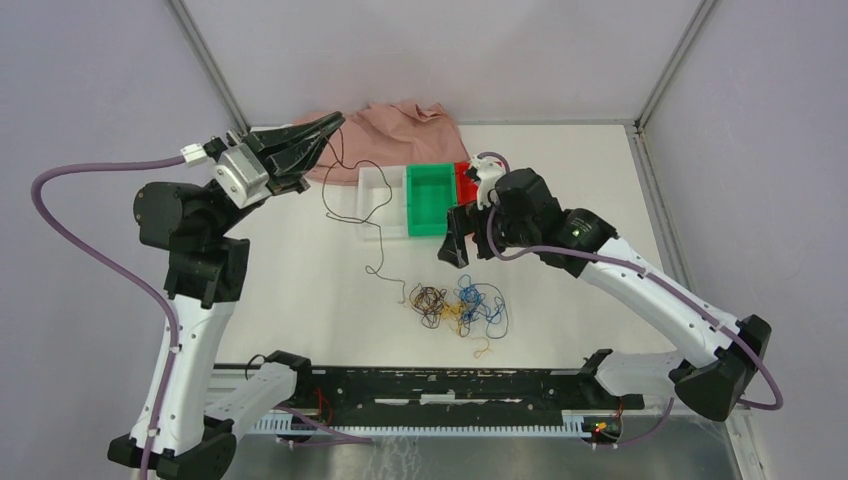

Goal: Untangle the cables

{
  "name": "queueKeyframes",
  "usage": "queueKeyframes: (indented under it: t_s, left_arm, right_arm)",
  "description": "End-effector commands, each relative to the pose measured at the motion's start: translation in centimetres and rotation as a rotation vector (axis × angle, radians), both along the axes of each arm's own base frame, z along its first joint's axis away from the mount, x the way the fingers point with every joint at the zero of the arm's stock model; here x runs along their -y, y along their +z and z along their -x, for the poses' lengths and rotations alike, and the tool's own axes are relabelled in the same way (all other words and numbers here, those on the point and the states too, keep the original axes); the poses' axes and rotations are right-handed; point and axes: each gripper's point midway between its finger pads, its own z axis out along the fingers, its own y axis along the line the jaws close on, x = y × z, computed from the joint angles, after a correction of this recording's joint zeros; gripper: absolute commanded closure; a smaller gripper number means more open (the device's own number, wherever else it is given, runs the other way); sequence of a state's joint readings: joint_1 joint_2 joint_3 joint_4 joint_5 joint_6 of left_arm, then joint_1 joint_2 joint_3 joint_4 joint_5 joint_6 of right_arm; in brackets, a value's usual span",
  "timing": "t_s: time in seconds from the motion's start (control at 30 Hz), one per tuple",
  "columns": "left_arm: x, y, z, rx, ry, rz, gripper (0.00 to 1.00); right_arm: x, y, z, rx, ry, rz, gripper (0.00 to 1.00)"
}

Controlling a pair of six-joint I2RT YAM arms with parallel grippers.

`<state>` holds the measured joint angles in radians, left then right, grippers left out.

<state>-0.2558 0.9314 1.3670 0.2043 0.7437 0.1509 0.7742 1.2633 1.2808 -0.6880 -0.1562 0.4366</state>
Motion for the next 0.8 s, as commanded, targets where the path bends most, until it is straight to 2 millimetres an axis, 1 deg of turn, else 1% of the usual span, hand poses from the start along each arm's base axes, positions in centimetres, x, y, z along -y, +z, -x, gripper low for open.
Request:
queueKeyframes:
  t_s: [0.0, 0.07, 0.17, 0.23, 0.3, 0.37, 0.47, 0.57, 0.63, 0.77]
  left_arm:
    - [0.1, 1.7, -0.4, 0.007, -0.01, 0.046, 0.95]
    - [0.0, 2.9, -0.9, 0.023, -0.003, 0.064, 0.95]
    - [-0.2, 5.1, -1.2, 0.07, 0.013, 0.09, 0.95]
    - [-0.3, 6.3, -1.4, 0.102, 0.023, 0.101, 0.96]
    - [-0.4, 7.2, -1.6, 0.13, 0.032, 0.109, 0.96]
    - [-0.4, 7.6, -2.2, 0.141, 0.042, 0.112, 0.95]
    - [-0.2, 7.6, -3.5, 0.134, 0.055, 0.111, 0.96]
    - [-0.1, 7.5, -4.6, 0.131, 0.071, 0.106, 0.95]
    - [-0.2, 7.1, -5.7, 0.129, 0.099, 0.099, 0.96]
    - [-0.3, 6.3, -8.4, 0.132, 0.165, 0.081, 0.97]
  right_arm:
    - [-2.4, 4.1, -0.8, 0.116, 0.041, -0.188, 0.01]
    - [-3.3, 4.6, -1.1, 0.125, 0.065, -0.217, 0.01]
    - [-5.3, 5.2, -1.2, 0.119, 0.123, -0.283, 0.03]
    - [-6.3, 5.1, -1.6, 0.107, 0.141, -0.306, 0.04]
    - [-6.9, 4.7, -2.3, 0.103, 0.131, -0.304, 0.04]
    - [-7.7, 4.6, -2.8, 0.099, 0.131, -0.325, 0.05]
    - [-9.1, 4.9, -3.6, 0.09, 0.135, -0.372, 0.06]
    - [-10.5, 4.3, -5.3, 0.086, 0.115, -0.37, 0.09]
    - [-11.2, 3.8, -6.3, 0.08, 0.105, -0.357, 0.11]
    - [-11.3, 2.8, -8.0, 0.097, 0.063, -0.306, 0.15]
